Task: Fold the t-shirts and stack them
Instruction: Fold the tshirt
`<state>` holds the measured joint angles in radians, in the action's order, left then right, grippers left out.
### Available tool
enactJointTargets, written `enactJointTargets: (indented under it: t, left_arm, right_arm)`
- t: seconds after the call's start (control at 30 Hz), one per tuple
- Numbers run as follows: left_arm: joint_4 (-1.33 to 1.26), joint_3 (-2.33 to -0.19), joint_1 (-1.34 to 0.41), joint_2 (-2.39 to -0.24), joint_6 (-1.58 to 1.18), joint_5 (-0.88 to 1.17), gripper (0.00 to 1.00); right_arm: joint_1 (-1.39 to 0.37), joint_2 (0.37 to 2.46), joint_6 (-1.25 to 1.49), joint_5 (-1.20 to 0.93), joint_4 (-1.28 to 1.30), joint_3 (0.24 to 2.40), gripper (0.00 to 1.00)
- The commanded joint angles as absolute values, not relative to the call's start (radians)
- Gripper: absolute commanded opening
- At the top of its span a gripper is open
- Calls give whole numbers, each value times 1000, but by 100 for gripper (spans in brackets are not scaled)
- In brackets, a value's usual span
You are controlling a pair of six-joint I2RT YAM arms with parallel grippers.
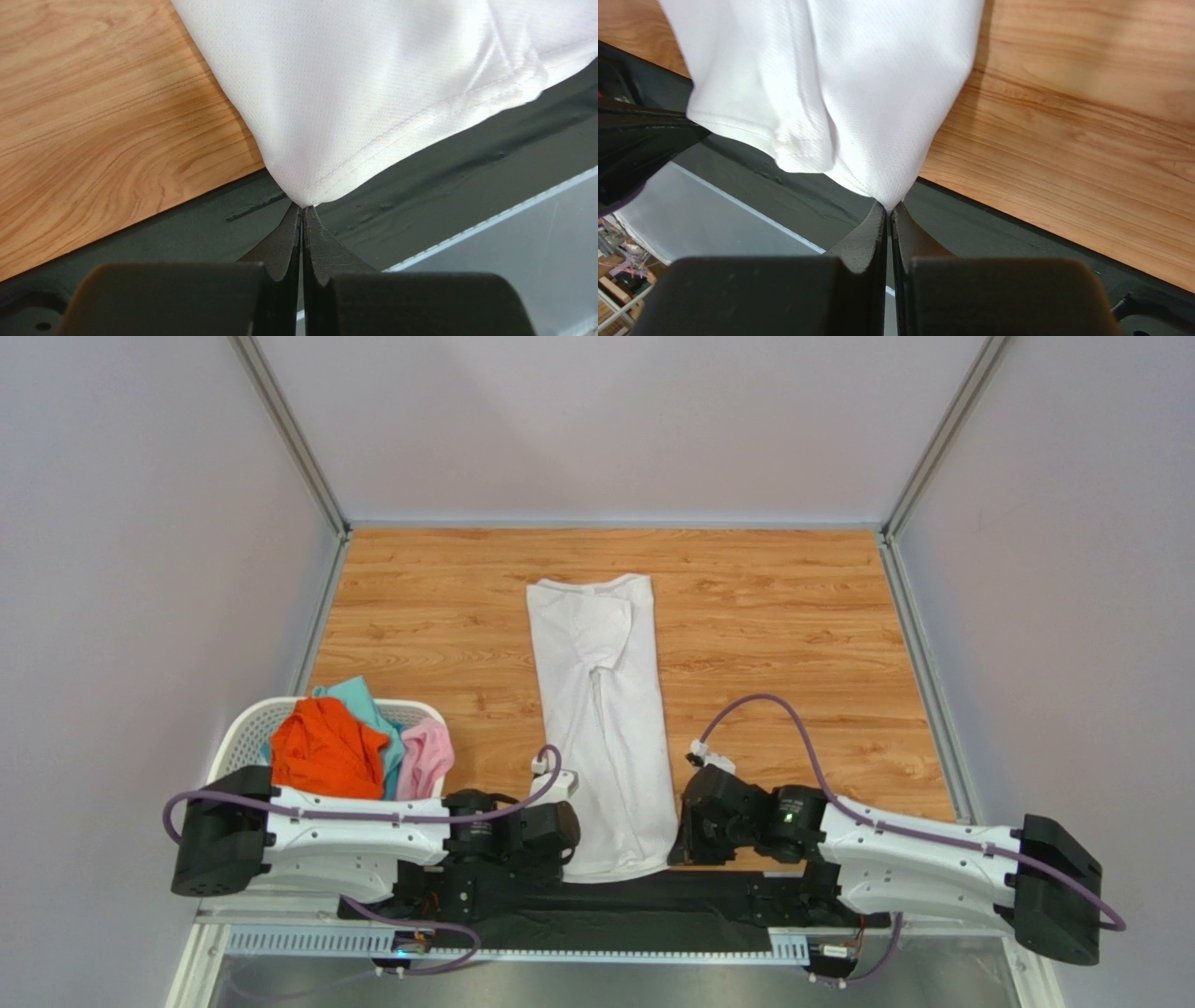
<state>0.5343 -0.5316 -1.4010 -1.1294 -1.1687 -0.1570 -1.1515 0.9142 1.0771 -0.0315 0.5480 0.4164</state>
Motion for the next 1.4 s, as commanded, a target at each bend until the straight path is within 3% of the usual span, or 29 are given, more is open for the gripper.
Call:
enactJointTargets:
  t: [0.0,0.3,0.57,0.9,1.37]
  left_arm:
    - [580,-606,-1390,-1083,-1140,-199,0]
    - [660,-733,-1203,-1057,-1002,-313,0]
    - [589,-839,-976,-1100,-816,-281,0]
    - [561,-1035,-796,-1310,-672,-244,0]
    - [522,-1150,-640,-1523,-618,-203,0]
  right_arm:
    - [-1143,897,1026,61,555,509,0]
    - [-979,965,842,126,545,675,0]
    - [-777,1119,710,32,453,817,0]
    - [-649,1333,634,-60,403,1002,0]
    - [-525,1604,584,-160,385,1183,0]
